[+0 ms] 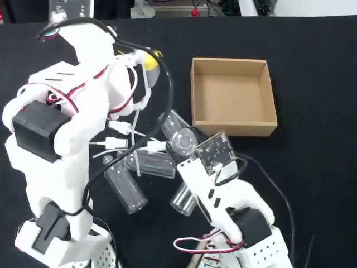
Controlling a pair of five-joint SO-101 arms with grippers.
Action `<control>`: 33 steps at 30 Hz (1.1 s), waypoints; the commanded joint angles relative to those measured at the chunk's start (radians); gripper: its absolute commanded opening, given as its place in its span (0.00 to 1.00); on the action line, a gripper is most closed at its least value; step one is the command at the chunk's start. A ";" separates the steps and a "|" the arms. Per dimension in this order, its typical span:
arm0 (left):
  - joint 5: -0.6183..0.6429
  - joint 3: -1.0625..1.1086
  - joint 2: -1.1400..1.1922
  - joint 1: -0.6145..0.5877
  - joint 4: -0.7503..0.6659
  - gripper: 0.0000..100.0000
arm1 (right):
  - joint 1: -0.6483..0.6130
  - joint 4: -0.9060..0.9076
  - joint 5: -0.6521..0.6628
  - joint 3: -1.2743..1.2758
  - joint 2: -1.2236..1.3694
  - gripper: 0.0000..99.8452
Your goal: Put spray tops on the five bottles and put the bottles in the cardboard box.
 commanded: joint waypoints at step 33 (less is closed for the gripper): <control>-0.138 0.130 -0.635 0.076 -0.049 0.03 | -0.011 -0.031 0.002 -0.007 -0.016 0.01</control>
